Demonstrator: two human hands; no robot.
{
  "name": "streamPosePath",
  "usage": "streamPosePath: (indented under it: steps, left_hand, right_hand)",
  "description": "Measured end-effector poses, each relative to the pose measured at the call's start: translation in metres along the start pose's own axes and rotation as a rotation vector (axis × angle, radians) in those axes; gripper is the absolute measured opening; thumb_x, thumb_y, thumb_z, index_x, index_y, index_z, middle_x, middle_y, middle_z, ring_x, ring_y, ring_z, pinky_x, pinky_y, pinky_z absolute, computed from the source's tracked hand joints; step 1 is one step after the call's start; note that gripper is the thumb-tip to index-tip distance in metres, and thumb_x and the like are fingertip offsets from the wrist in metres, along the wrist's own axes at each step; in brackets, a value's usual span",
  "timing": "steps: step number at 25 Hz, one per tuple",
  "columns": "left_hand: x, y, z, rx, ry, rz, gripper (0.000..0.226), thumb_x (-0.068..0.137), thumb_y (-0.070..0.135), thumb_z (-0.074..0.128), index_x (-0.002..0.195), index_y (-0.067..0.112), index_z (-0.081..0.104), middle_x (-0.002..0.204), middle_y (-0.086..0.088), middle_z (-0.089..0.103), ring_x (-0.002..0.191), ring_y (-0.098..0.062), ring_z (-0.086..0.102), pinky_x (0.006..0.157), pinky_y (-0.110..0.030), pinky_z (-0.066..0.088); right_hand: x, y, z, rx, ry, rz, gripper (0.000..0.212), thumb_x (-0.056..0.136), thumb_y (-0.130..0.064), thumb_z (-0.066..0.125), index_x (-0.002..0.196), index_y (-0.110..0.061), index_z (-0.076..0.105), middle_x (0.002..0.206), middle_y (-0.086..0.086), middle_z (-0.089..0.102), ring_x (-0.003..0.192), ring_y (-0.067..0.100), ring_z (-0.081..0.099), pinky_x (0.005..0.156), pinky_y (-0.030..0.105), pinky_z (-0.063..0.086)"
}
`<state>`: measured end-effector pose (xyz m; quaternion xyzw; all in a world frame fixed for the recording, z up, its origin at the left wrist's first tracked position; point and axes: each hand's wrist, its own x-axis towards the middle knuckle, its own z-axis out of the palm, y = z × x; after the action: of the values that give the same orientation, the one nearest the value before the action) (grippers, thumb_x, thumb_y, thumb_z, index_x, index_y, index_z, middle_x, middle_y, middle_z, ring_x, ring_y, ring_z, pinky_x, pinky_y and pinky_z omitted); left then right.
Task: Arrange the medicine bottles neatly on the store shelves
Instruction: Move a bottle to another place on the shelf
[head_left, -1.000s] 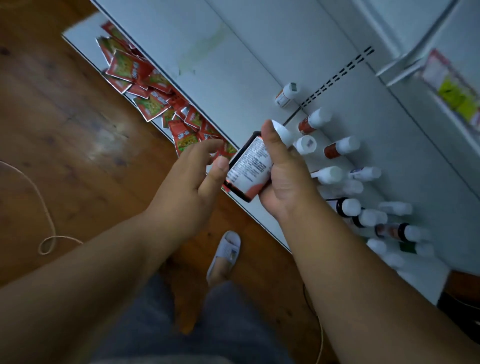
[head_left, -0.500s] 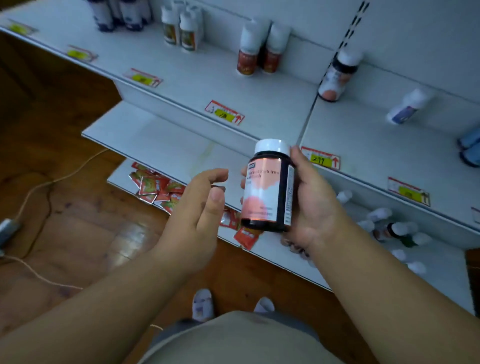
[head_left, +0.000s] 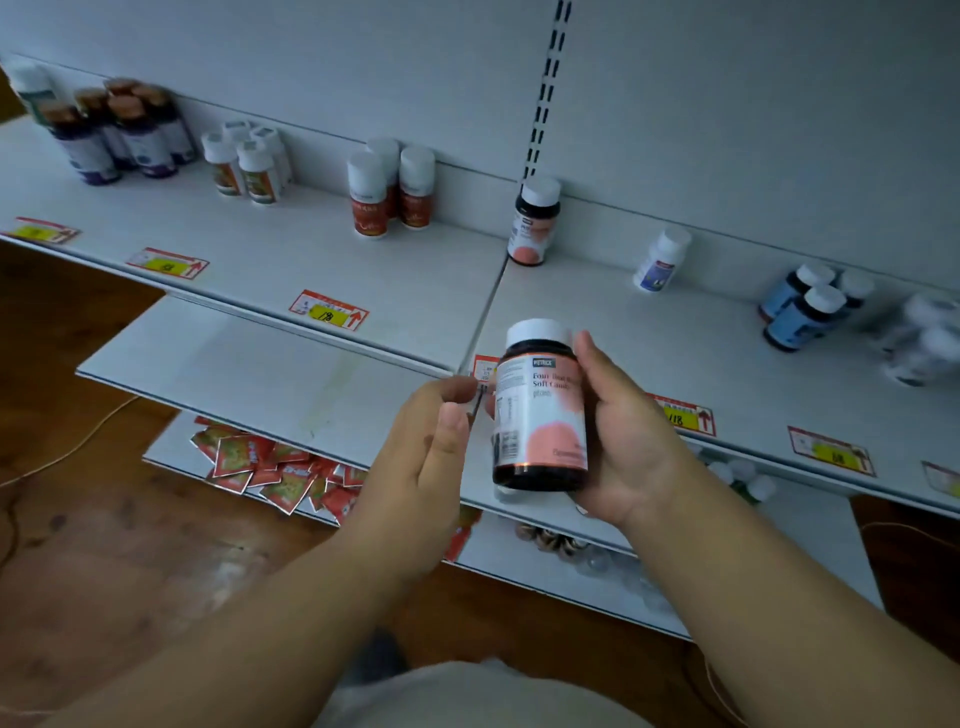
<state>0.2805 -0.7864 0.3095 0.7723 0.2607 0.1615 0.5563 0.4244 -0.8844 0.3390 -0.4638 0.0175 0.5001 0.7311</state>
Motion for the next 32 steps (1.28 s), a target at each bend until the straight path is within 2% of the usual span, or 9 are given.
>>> streamPosePath:
  steps: [4, 6, 9, 11, 14, 16, 21, 26, 32]
  left_hand:
    - [0.024, 0.001, -0.001, 0.050, -0.046, 0.008, 0.063, 0.081, 0.076, 0.012, 0.130, 0.048, 0.040, 0.123, 0.029, 0.049, 0.112, 0.022, 0.039, 0.082, -0.005, 0.033]
    - [0.046, -0.001, -0.010, 0.055, -0.074, 0.013, 0.064, 0.078, 0.079, 0.011, 0.129, 0.051, 0.039, 0.124, 0.028, 0.050, 0.112, 0.017, 0.044, 0.084, -0.009, 0.034]
    - [0.080, -0.004, -0.032, 0.056, -0.160, 0.033, 0.066, 0.078, 0.081, 0.010, 0.130, 0.051, 0.038, 0.128, 0.025, 0.050, 0.117, 0.007, 0.046, 0.086, -0.012, 0.034]
    - [0.104, -0.002, -0.049, 0.068, -0.192, 0.066, 0.070, 0.077, 0.082, 0.009, 0.131, 0.049, 0.039, 0.126, 0.026, 0.050, 0.115, 0.011, 0.045, 0.084, -0.008, 0.033]
    - [0.143, -0.006, -0.073, 0.073, -0.215, 0.160, 0.077, 0.077, 0.085, 0.005, 0.132, 0.045, 0.041, 0.128, 0.024, 0.049, 0.117, 0.009, 0.045, 0.092, -0.012, 0.037]
    - [0.158, -0.009, -0.081, 0.073, -0.250, 0.186, 0.079, 0.076, 0.087, 0.008, 0.132, 0.044, 0.042, 0.128, 0.023, 0.050, 0.119, 0.004, 0.047, 0.098, -0.021, 0.039]
    - [0.180, -0.008, -0.077, 0.090, -0.328, 0.233, 0.063, 0.083, 0.078, 0.013, 0.127, 0.045, 0.043, 0.126, 0.022, 0.051, 0.118, 0.004, 0.047, 0.098, -0.022, 0.039]
    - [0.197, -0.008, -0.063, 0.321, -0.399, 0.304, 0.074, 0.085, 0.075, 0.011, 0.143, 0.035, 0.035, 0.144, 0.014, 0.039, 0.128, -0.005, 0.040, 0.103, -0.025, 0.034]
    - [0.253, -0.025, -0.030, 0.763, -0.393, 0.385, 0.084, 0.088, 0.076, 0.014, 0.149, 0.021, 0.029, 0.152, -0.003, 0.036, 0.137, -0.022, 0.036, 0.111, -0.041, 0.032]
  right_hand:
    - [0.011, -0.011, 0.004, -0.015, -0.015, -0.003, 0.096, 0.053, -0.066, 0.080, 0.125, -0.006, 0.060, 0.102, 0.020, 0.070, 0.087, 0.035, 0.070, 0.074, 0.047, 0.057]
    - [0.023, -0.017, 0.012, -0.025, -0.013, -0.058, 0.105, 0.039, -0.055, 0.093, 0.126, -0.006, 0.058, 0.100, 0.021, 0.070, 0.088, 0.038, 0.071, 0.072, 0.050, 0.058]
    - [0.049, -0.026, 0.023, 0.034, 0.038, -0.143, 0.070, 0.071, -0.043, 0.075, 0.126, -0.002, 0.060, 0.105, 0.020, 0.070, 0.093, 0.032, 0.070, 0.084, 0.051, 0.056]
    - [0.061, -0.033, 0.033, 0.083, 0.084, -0.156, 0.064, 0.080, -0.043, 0.061, 0.128, -0.002, 0.060, 0.120, 0.024, 0.067, 0.096, 0.030, 0.067, 0.091, 0.047, 0.052]
    - [0.079, -0.038, 0.054, 0.113, 0.142, -0.189, 0.071, 0.074, -0.057, 0.062, 0.121, -0.004, 0.062, 0.101, 0.022, 0.071, 0.083, 0.031, 0.067, 0.075, 0.041, 0.058]
    - [0.089, -0.035, 0.060, 0.131, 0.196, -0.224, 0.069, 0.065, -0.051, 0.070, 0.116, -0.005, 0.062, 0.088, 0.019, 0.071, 0.078, 0.031, 0.070, 0.070, 0.045, 0.060]
    - [0.106, -0.037, 0.048, 0.116, 0.236, -0.231, 0.071, 0.072, -0.040, 0.075, 0.132, -0.007, 0.058, 0.121, 0.020, 0.068, 0.107, 0.036, 0.068, 0.093, 0.051, 0.052]
    - [0.125, -0.051, 0.035, -0.002, 0.211, -0.259, 0.083, 0.057, -0.042, 0.092, 0.125, -0.008, 0.059, 0.103, 0.018, 0.071, 0.088, 0.031, 0.071, 0.077, 0.045, 0.056]
    - [0.163, -0.089, 0.008, -0.504, 0.411, -0.459, 0.028, 0.083, -0.016, 0.075, 0.108, -0.017, 0.064, 0.105, 0.005, 0.074, 0.100, 0.025, 0.070, 0.086, 0.044, 0.056]
